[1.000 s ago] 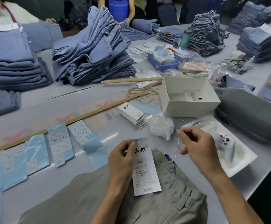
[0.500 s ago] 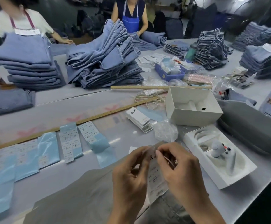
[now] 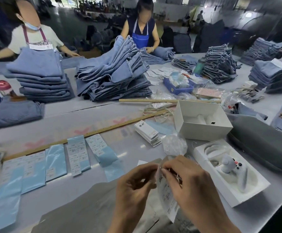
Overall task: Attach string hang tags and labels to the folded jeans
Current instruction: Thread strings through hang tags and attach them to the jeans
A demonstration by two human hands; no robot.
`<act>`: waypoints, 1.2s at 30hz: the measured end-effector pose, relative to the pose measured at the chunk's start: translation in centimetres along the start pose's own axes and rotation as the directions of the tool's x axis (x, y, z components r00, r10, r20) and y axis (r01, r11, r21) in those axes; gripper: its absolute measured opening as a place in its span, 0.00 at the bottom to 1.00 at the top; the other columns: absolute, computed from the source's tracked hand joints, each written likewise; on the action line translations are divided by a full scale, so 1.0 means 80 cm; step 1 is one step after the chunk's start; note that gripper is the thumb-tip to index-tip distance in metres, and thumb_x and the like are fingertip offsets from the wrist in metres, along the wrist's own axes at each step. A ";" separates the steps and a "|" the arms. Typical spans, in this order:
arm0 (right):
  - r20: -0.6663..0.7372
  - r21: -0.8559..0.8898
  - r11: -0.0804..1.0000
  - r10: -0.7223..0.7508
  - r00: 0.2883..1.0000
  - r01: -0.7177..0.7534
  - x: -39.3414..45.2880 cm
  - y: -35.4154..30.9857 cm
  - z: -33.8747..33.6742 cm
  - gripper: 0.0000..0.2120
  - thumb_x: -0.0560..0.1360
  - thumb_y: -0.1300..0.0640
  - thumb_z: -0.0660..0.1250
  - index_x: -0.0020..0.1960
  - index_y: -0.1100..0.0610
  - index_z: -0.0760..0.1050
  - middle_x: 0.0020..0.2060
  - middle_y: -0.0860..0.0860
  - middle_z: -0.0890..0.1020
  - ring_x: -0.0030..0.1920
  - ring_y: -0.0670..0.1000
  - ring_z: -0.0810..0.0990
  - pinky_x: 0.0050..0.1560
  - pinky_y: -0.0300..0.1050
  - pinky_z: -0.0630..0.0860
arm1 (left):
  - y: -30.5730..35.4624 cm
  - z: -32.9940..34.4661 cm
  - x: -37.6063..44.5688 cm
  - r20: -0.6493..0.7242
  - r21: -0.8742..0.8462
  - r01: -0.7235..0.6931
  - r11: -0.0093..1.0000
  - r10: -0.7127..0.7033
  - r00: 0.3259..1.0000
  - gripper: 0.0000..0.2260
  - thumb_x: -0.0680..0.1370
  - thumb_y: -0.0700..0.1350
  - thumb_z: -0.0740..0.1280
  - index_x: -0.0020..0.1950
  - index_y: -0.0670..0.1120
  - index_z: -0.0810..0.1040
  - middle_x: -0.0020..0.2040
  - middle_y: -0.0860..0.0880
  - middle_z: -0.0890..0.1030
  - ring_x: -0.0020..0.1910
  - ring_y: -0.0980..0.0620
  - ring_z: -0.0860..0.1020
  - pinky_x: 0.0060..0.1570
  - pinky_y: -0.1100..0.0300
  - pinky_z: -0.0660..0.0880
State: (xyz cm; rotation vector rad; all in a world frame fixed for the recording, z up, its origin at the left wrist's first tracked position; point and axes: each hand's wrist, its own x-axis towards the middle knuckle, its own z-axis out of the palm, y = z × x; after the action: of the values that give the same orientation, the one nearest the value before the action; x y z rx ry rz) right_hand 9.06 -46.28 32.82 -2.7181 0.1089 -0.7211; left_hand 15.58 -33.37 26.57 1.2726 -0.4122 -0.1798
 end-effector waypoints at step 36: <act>-0.083 0.342 0.922 0.225 0.971 -0.185 -0.063 0.091 -0.019 0.03 0.75 0.56 0.71 0.48 0.52 0.82 0.39 0.40 0.82 0.41 0.42 0.83 0.41 0.30 0.77 | -0.013 0.046 0.006 0.437 0.661 -0.286 0.694 -0.046 0.898 0.06 0.78 0.56 0.69 0.49 0.55 0.77 0.41 0.58 0.79 0.42 0.57 0.76 0.44 0.52 0.77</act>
State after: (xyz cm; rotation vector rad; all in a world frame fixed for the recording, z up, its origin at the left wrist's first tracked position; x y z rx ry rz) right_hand 4.02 -52.79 29.28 -2.3008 0.2719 -0.7649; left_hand 14.66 -37.12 26.58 1.9835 -1.0212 -0.1880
